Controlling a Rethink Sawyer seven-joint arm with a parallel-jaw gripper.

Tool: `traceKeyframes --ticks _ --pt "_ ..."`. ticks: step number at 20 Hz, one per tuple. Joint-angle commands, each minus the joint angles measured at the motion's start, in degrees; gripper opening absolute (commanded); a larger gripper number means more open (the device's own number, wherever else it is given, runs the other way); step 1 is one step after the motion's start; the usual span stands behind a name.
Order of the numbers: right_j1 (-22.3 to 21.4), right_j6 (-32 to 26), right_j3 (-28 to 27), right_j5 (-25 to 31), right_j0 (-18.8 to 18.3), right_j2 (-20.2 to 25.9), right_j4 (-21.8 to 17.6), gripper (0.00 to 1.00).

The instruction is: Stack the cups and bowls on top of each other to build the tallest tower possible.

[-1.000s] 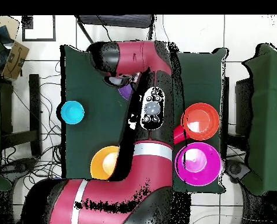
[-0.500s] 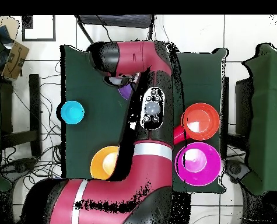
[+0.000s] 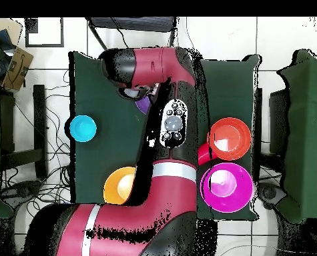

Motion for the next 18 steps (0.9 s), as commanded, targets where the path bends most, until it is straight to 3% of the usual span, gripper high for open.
traceKeyframes --ticks 1,15,16,18 --pt "0.0 -13.4 1.9 0.0 0.2 7.2 -2.3 0.0" --pt "1.4 -11.4 -0.9 1.4 1.4 6.6 -3.3 0.0" --pt "1.5 -11.6 -0.9 1.3 1.4 6.6 -3.3 1.0" --pt "1.5 -11.8 -0.9 1.1 1.4 6.5 -3.5 1.0"
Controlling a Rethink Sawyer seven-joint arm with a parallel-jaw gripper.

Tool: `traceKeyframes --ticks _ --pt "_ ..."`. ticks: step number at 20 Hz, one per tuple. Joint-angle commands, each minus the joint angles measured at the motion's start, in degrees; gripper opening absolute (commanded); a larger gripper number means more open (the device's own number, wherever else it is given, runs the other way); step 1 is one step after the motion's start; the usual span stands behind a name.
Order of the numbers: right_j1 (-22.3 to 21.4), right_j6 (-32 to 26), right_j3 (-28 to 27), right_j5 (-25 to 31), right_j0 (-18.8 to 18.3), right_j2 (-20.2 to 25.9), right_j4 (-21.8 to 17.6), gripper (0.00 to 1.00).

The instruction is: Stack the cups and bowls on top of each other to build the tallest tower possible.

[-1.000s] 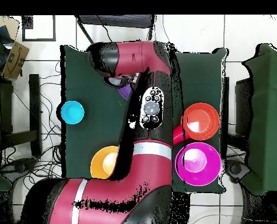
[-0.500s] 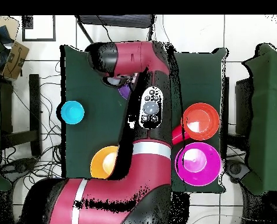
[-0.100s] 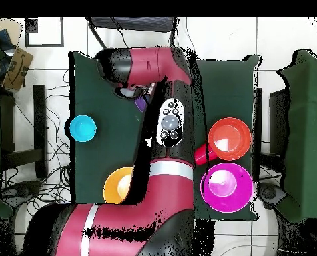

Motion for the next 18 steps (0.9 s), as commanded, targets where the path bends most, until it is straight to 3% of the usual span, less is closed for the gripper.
traceKeyframes --ticks 1,14,18 --pt "1.1 -11.9 -0.3 1.0 1.0 5.5 -3.6 1.0" --pt "-0.6 -12.4 1.7 0.8 0.9 4.8 -3.9 1.0" --pt "-0.4 -13.0 -0.1 3.1 0.9 5.2 -3.6 1.0"
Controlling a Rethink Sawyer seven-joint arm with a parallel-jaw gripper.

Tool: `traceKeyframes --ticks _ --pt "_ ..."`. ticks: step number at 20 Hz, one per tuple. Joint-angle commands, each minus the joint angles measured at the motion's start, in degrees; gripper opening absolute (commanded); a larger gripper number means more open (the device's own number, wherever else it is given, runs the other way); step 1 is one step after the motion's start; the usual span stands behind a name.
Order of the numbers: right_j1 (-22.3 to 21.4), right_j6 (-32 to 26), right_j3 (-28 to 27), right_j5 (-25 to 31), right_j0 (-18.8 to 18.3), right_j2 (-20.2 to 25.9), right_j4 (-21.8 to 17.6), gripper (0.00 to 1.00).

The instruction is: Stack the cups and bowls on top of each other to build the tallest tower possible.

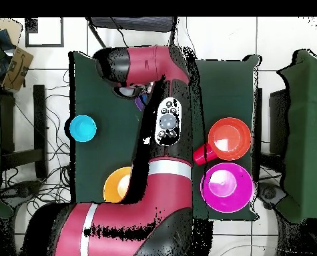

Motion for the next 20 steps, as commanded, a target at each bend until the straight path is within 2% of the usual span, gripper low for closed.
traceKeyframes --ticks 1,12,20 --pt "-0.7 -12.9 0.2 3.5 0.7 5.3 -3.1 1.0" --pt "-1.8 -13.1 -2.9 7.5 1.1 6.1 -2.1 1.0" --pt "-4.4 -15.0 -0.7 7.6 0.6 5.7 -2.3 1.0"
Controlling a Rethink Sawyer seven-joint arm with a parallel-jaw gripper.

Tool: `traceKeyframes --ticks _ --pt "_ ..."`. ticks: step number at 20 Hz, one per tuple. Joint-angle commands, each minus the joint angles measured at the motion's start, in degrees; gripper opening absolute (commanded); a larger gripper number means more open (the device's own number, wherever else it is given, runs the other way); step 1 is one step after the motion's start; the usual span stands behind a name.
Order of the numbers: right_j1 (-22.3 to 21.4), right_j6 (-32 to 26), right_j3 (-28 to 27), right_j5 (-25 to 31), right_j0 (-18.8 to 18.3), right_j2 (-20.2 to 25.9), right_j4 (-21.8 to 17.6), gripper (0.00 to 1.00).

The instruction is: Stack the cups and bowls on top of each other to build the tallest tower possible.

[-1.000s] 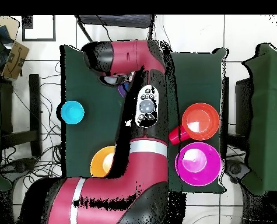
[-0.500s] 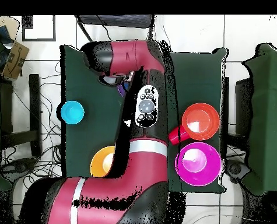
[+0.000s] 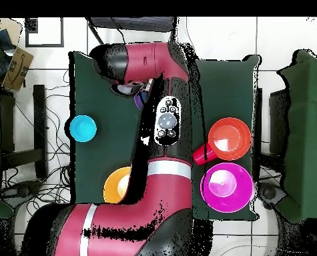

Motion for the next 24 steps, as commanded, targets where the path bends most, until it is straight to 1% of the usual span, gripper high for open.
traceKeyframes --ticks 1,4,6,8,11,15,17,20,21,24 --pt "-4.8 -15.0 1.9 5.2 0.6 4.9 -2.4 1.0" --pt "-6.7 -16.1 4.8 3.6 0.2 5.1 -2.4 1.0" --pt "-8.9 -17.7 8.2 2.4 -0.6 5.8 -1.7 1.0" --pt "-10.6 -19.0 10.4 2.1 -1.2 6.5 -1.3 1.0" --pt "-13.4 -19.4 15.0 1.2 -2.0 7.9 0.1 1.0" --pt "-17.8 -17.9 22.5 -0.2 -2.2 9.2 2.3 1.0" --pt "-20.2 -18.2 26.1 -0.7 -2.6 9.8 3.0 1.0" --pt "-23.5 -20.2 31.2 -2.7 -3.7 10.3 2.4 1.0" --pt "-24.9 -20.9 33.9 -3.9 -4.3 10.7 2.6 1.0" --pt "-28.4 -23.9 40.2 -6.7 -6.5 12.3 1.8 1.0"
